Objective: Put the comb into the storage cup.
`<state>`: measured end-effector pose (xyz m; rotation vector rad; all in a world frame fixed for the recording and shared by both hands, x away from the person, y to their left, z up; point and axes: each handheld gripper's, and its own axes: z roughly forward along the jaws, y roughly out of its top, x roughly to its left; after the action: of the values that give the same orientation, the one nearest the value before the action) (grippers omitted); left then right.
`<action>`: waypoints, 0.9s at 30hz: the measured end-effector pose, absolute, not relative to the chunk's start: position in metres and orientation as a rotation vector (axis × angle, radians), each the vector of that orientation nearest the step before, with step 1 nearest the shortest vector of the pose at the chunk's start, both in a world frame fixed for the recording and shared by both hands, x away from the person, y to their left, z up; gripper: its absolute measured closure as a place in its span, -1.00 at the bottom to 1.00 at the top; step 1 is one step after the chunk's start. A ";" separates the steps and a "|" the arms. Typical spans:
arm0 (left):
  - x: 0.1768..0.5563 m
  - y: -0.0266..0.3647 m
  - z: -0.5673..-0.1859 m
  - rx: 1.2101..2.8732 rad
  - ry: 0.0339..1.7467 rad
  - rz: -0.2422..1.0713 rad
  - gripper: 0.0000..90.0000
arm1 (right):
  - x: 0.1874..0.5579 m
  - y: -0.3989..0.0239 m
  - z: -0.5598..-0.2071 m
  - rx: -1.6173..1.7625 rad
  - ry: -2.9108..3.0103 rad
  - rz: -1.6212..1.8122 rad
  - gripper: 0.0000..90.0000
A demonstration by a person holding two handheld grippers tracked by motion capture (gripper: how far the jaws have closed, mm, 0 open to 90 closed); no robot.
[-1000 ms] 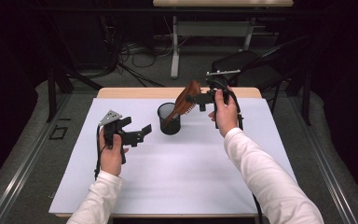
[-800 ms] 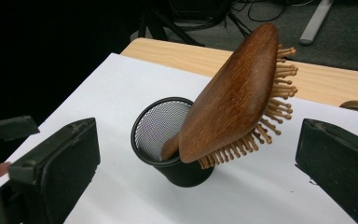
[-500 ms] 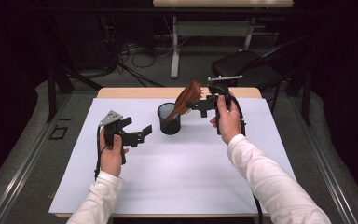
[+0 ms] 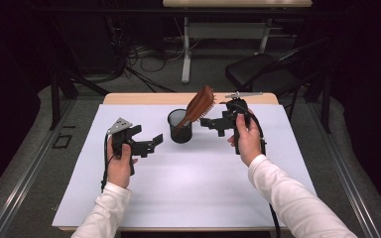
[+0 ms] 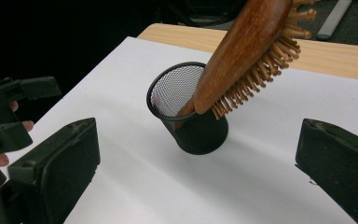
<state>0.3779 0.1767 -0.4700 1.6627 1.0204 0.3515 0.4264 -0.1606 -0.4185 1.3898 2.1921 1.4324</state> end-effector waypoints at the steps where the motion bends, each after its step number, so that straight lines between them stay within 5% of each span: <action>1: 0.378 0.176 -0.470 1.666 1.020 0.350 -0.99 | 0.425 -0.162 -0.420 1.389 2.196 1.434 -1.00; 27: 0.366 0.173 -0.466 1.790 0.985 0.329 -0.99 | 0.395 -0.188 -0.442 1.366 2.215 1.451 -1.00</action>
<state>0.3659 0.1730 -0.4661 1.7900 0.9852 0.3287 0.3945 -0.1880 -0.4420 1.3660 2.2151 1.4513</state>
